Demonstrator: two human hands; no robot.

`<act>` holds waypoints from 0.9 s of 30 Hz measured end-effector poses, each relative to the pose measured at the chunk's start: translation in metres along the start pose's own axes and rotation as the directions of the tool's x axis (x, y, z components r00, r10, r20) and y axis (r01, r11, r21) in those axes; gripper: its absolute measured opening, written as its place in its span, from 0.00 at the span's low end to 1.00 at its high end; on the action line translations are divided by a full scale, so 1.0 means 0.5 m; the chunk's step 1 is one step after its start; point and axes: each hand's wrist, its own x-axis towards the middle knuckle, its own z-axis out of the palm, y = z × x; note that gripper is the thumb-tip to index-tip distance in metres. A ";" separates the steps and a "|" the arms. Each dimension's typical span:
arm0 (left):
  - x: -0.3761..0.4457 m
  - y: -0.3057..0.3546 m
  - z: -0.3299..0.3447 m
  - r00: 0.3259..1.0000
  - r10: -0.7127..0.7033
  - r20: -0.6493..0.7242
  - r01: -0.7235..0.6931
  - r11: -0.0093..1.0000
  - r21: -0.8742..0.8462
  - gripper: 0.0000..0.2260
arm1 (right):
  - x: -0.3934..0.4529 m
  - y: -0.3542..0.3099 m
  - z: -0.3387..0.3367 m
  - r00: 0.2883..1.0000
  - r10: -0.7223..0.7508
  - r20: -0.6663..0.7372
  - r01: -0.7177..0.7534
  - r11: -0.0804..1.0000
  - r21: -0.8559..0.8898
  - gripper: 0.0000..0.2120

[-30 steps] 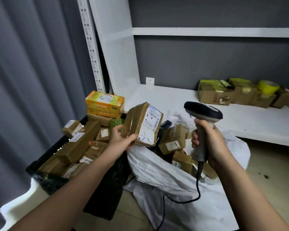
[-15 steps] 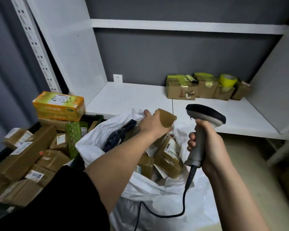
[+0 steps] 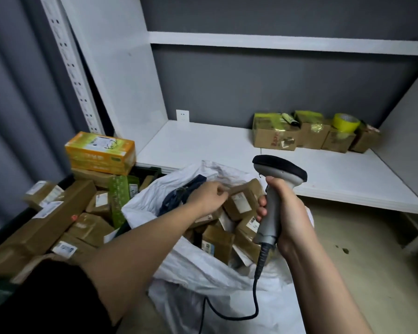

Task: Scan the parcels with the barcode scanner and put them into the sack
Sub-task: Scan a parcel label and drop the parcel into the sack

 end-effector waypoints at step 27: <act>-0.334 -0.788 -0.333 0.609 -0.735 -0.298 0.743 0.660 -0.111 0.36 | -0.047 0.395 0.451 0.916 0.220 0.334 -0.088 0.926 -0.367 0.08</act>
